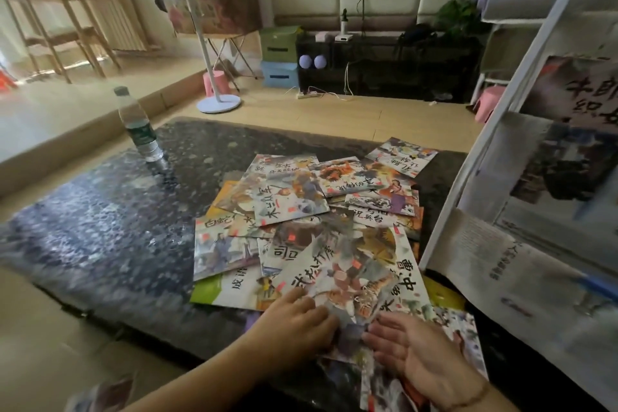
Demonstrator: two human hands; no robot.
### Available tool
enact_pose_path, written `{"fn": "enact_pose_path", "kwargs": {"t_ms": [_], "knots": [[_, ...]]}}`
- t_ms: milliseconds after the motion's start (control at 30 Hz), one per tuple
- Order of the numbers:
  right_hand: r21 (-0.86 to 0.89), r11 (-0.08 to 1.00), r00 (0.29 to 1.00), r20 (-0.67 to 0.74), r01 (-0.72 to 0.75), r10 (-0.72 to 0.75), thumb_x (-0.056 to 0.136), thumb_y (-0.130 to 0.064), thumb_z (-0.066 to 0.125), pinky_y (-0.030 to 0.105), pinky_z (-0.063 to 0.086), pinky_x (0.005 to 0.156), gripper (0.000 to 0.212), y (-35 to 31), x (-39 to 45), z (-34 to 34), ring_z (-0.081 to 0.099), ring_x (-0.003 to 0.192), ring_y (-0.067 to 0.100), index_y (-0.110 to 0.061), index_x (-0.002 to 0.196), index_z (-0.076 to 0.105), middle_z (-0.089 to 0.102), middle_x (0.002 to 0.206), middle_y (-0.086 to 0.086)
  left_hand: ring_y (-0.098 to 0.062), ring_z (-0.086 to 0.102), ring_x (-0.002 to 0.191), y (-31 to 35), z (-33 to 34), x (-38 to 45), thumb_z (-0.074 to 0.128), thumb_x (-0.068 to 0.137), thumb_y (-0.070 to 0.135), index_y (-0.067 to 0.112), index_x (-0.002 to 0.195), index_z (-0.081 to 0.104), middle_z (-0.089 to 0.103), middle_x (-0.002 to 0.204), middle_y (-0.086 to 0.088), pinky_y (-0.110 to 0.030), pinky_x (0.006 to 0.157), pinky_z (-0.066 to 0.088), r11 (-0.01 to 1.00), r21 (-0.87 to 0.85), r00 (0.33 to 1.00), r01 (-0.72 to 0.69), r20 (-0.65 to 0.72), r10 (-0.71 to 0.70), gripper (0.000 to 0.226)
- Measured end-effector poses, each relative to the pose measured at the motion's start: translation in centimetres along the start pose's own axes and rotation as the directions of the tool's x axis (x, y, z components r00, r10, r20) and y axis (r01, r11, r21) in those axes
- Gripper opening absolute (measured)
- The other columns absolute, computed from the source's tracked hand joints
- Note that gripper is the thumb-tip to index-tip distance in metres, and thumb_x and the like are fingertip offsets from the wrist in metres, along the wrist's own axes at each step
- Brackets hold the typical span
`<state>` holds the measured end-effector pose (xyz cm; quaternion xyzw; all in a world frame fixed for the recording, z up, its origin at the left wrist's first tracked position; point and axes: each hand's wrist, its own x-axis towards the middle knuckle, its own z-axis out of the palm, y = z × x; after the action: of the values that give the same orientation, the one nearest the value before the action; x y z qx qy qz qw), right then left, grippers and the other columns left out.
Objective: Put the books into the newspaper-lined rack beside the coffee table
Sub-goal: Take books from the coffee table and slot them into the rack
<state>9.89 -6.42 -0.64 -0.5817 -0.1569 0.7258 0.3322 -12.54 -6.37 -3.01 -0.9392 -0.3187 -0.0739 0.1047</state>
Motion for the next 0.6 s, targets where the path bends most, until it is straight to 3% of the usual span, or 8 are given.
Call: {"fn": "enact_pose_path", "kwargs": {"t_ms": [100, 200, 267, 333, 400, 500, 533, 600], "knots": [[-0.104, 0.992, 0.998, 0.017, 0.068, -0.067, 0.089, -0.019, 0.067, 0.024, 0.044, 0.041, 0.018, 0.2, -0.2, 0.0, 0.066, 0.057, 0.025, -0.004, 0.101, 0.064, 0.068, 0.070, 0.012, -0.009, 0.062, 0.079, 0.6, -0.5, 0.0, 0.067, 0.088, 0.037, 0.027, 0.105, 0.064, 0.069, 0.096, 0.012, -0.028, 0.082, 0.050, 0.999, 0.030, 0.998, -0.024, -0.060, 0.026, 0.020], [-0.275, 0.937, 0.974, -0.005, 0.216, -0.226, 0.090, -0.012, 0.066, 0.028, 0.045, 0.043, 0.014, 0.7, 0.1, -0.2, 0.067, 0.058, 0.027, -0.009, 0.103, 0.066, 0.073, 0.073, 0.008, -0.008, 0.062, 0.085, 1.4, -0.8, -0.9, 0.059, 0.095, 0.036, 0.032, 0.103, 0.068, 0.068, 0.103, 0.015, -0.027, 0.084, 0.048, 0.999, -0.037, 0.991, 0.020, -0.132, -0.025, 0.013], [-0.326, 0.899, 0.949, -0.014, 0.293, -0.314, 0.090, -0.004, 0.064, 0.034, 0.053, 0.047, 0.021, 1.4, 0.5, -0.5, 0.071, 0.066, 0.030, -0.005, 0.111, 0.064, 0.075, 0.078, 0.007, -0.006, 0.062, 0.096, 2.3, -0.8, -1.8, 0.064, 0.092, 0.038, 0.034, 0.101, 0.070, 0.067, 0.109, 0.017, -0.025, 0.088, 0.048, 0.981, -0.141, 0.965, 0.136, -0.203, -0.163, 0.011], [-0.267, 0.902, 0.930, -0.050, 0.339, -0.365, 0.089, -0.001, 0.064, 0.035, 0.056, 0.051, 0.038, 2.0, 0.4, -1.0, 0.073, 0.073, 0.029, -0.002, 0.125, 0.056, 0.075, 0.085, 0.010, -0.004, 0.061, 0.097, 3.8, -0.5, -2.5, 0.072, 0.087, 0.038, 0.030, 0.092, 0.073, 0.067, 0.103, 0.017, -0.022, 0.087, 0.049, 0.893, -0.364, 0.880, 0.265, -0.288, -0.379, 0.009], [-0.132, 0.922, 0.924, -0.072, 0.364, -0.375, 0.085, -0.002, 0.069, 0.036, 0.057, 0.054, 0.052, 2.3, 0.1, -1.6, 0.072, 0.081, 0.031, -0.002, 0.134, 0.049, 0.073, 0.097, 0.015, 0.000, 0.064, 0.082, 5.6, -1.1, -2.3, 0.075, 0.085, 0.033, 0.029, 0.079, 0.073, 0.069, 0.086, 0.019, -0.015, 0.075, 0.050, 0.678, -0.642, 0.734, 0.357, -0.257, -0.629, 0.008], [0.035, 0.922, 0.923, -0.027, 0.384, -0.384, 0.084, -0.004, 0.069, 0.037, 0.057, 0.056, 0.043, 2.5, -1.5, -2.1, 0.070, 0.082, 0.034, -0.002, 0.124, 0.052, 0.072, 0.100, 0.020, -0.004, 0.070, 0.071, 7.6, -2.8, -0.5, 0.074, 0.084, 0.021, 0.031, 0.079, 0.075, 0.074, 0.077, 0.013, -0.015, 0.064, 0.052, 0.158, -0.872, 0.524, 0.462, 0.124, -0.843, 0.011], [0.046, 0.914, 0.915, -0.001, 0.402, -0.403, 0.087, -0.003, 0.066, 0.038, 0.057, 0.058, 0.033, 2.5, -2.2, -2.2, 0.071, 0.080, 0.033, -0.003, 0.118, 0.056, 0.073, 0.096, 0.019, -0.010, 0.072, 0.073, 8.0, -3.3, 0.2, 0.072, 0.085, 0.016, 0.026, 0.086, 0.076, 0.076, 0.079, 0.006, -0.018, 0.064, 0.054, 0.006, -0.901, 0.512, 0.433, 0.240, -0.825, 0.011], [0.060, 0.902, 0.903, 0.022, 0.427, -0.429, 0.089, -0.003, 0.063, 0.039, 0.056, 0.064, 0.023, 2.7, -3.4, -2.2, 0.071, 0.082, 0.035, -0.008, 0.112, 0.061, 0.074, 0.093, 0.017, -0.019, 0.074, 0.077, 8.4, -3.8, 1.3, 0.069, 0.087, 0.009, 0.016, 0.093, 0.075, 0.077, 0.084, -0.004, -0.025, 0.065, 0.056, -0.110, -0.919, 0.523, 0.378, 0.310, -0.794, 0.010]]}}
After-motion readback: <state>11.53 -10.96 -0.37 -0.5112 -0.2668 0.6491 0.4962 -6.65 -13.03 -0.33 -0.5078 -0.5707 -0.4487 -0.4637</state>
